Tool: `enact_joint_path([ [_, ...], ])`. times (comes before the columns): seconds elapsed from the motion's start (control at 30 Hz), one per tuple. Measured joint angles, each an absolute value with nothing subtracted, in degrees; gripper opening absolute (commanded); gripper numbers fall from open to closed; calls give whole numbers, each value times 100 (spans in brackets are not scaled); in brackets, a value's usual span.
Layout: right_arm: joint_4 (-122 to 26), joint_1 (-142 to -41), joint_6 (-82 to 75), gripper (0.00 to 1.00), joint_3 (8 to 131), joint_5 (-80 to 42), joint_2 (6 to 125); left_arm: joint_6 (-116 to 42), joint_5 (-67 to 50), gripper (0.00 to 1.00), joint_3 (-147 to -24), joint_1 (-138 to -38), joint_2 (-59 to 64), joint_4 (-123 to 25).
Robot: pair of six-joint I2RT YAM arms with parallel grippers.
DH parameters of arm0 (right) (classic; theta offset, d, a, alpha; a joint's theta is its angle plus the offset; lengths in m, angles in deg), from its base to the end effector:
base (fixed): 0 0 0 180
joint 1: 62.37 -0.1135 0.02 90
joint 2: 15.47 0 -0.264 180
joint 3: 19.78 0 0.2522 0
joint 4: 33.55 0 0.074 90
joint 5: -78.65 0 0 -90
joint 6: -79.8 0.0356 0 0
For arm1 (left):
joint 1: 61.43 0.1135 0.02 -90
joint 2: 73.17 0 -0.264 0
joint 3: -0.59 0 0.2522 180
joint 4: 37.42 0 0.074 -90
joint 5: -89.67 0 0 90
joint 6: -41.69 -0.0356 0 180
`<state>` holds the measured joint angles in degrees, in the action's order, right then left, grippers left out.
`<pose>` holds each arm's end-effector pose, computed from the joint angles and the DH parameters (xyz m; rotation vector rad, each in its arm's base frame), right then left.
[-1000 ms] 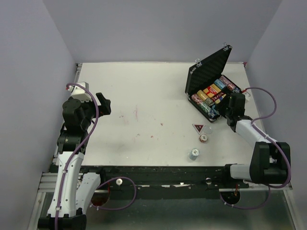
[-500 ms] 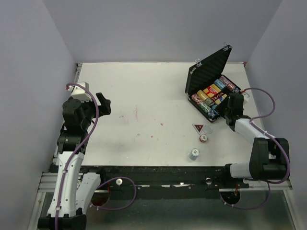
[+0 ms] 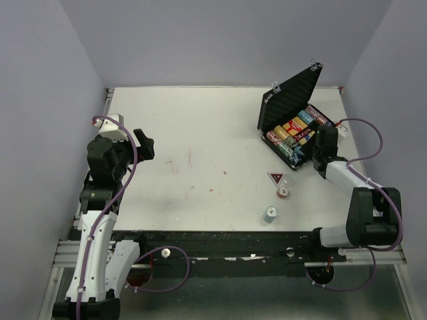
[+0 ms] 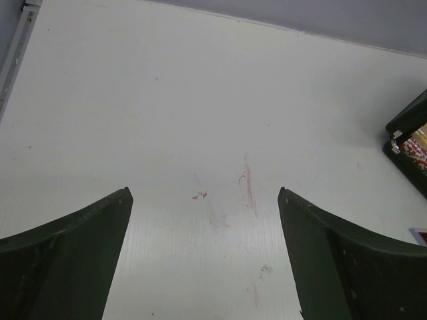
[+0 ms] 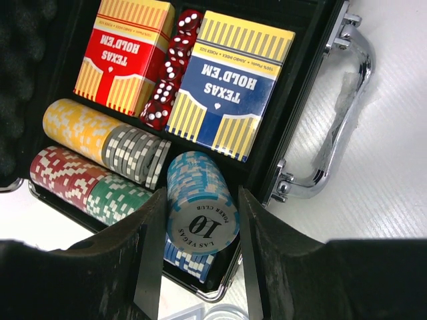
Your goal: Pack up texas hold em set
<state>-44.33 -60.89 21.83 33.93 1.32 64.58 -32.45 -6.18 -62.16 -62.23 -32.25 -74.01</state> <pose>0.2868 -0.0152 0.1960 0.7497 2.0692 0.0525 0.1604 -0.0059 0.3523 -0.1689 1.8295 -0.2978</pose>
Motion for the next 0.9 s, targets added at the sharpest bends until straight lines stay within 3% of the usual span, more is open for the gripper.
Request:
enact_joint_path([
  [0.33,-4368,-6098,2190,47,3423,392,6499,-3245,-618,99,-6216,-6223,-3225,-7401],
  [0.6,-4514,-6055,2118,71,3425,797,6499,-3245,-618,99,-6216,-6223,-3227,-7401],
  [0.9,-4717,-6046,2052,78,3255,1000,6095,-3243,-620,99,-6216,-6223,-3227,-7401],
])
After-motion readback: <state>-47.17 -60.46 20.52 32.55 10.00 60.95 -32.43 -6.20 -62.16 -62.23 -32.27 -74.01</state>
